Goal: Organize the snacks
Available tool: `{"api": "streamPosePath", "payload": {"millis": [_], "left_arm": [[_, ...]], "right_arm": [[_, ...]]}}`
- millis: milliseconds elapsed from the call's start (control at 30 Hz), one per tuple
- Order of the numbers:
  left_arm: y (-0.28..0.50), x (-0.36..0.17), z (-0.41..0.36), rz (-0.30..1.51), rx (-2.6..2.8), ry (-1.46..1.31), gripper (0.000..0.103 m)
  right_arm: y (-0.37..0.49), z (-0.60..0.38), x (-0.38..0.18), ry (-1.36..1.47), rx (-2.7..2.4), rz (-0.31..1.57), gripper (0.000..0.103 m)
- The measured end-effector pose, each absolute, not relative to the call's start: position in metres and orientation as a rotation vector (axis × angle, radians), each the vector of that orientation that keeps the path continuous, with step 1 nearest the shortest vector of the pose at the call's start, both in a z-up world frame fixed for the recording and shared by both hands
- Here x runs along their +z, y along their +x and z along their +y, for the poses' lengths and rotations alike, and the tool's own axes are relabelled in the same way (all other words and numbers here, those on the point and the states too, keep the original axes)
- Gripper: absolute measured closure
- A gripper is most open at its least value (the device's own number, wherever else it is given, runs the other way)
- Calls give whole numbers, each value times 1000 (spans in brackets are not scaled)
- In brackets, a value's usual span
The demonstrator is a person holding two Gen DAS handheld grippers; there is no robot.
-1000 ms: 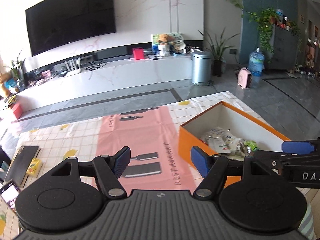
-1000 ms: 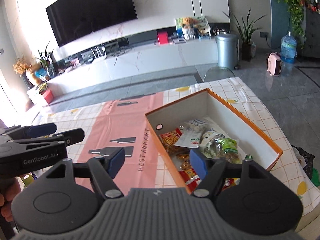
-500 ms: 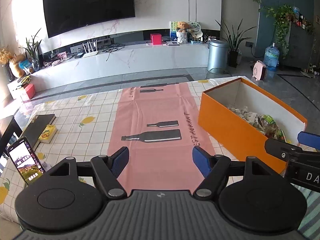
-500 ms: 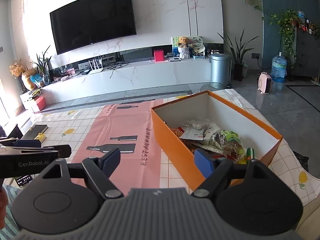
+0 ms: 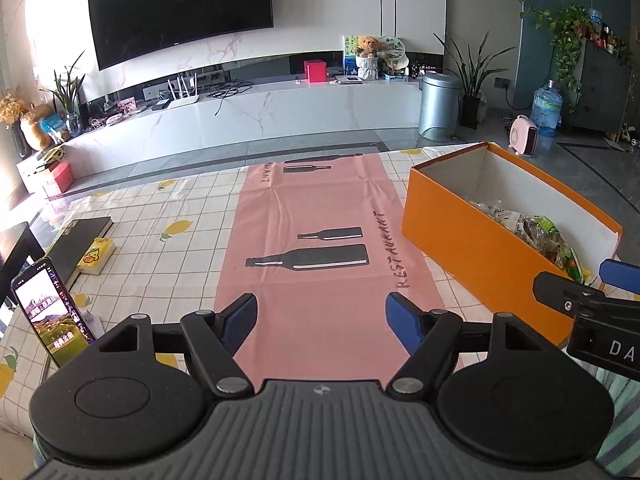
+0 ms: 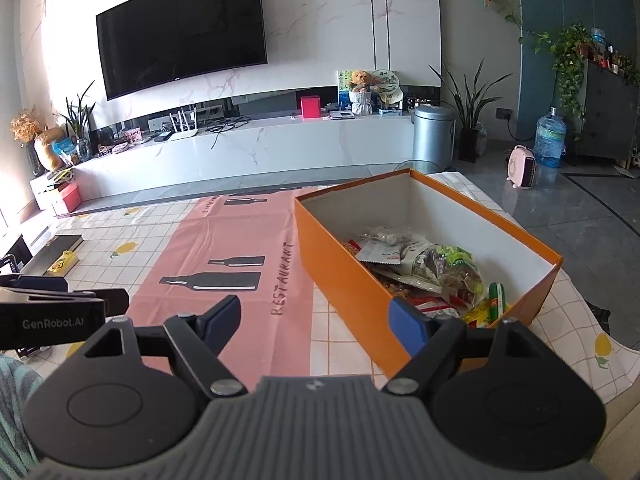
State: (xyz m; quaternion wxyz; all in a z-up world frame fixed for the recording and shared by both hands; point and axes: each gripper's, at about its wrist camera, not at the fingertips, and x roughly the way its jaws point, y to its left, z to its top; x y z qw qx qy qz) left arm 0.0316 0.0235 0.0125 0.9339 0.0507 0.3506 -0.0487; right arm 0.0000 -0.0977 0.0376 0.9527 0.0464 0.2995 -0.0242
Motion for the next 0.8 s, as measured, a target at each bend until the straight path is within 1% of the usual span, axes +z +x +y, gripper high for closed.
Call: {"api": "streamPosePath", "payload": {"millis": [800], "left_arm": [[31,13,27,729,-89,80,17]], "right_arm": [[-2,-96,39,84,-34,603,24]]}}
